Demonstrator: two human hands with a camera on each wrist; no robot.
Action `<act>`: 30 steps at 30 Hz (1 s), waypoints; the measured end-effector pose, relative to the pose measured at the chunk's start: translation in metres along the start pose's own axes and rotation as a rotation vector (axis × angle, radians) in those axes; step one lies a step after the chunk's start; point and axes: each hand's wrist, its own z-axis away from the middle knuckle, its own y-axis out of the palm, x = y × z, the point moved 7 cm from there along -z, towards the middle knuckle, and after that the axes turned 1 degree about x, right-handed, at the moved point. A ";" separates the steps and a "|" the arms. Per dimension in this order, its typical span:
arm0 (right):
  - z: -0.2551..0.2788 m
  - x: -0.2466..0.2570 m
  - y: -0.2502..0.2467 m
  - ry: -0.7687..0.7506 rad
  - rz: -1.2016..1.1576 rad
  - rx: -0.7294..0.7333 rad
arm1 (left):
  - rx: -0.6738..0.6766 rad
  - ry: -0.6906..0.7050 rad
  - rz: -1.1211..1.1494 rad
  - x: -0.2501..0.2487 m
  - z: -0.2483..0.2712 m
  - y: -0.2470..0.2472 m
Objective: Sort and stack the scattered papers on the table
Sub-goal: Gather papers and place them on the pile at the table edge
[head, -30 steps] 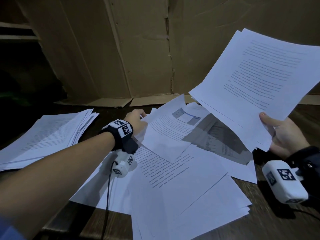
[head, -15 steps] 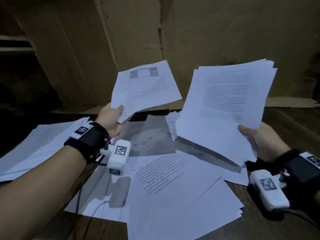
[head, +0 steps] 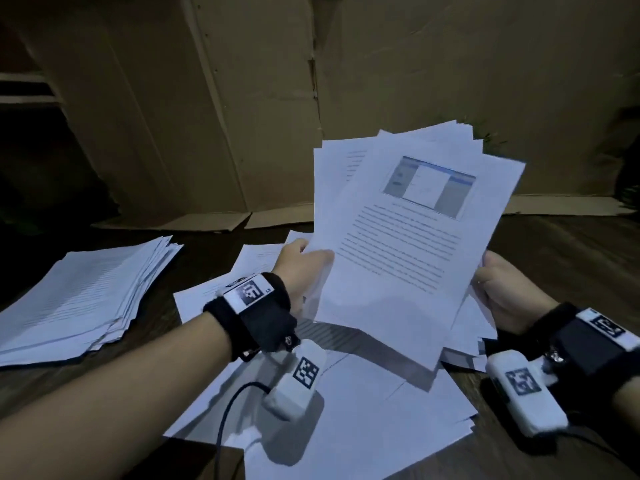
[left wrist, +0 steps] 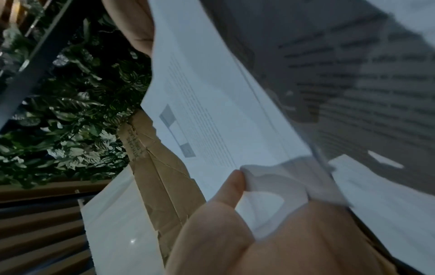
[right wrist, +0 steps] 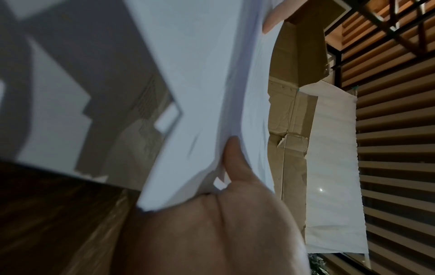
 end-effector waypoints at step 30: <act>0.004 0.023 -0.024 -0.099 -0.120 -0.277 | 0.065 0.077 -0.183 -0.041 0.010 -0.025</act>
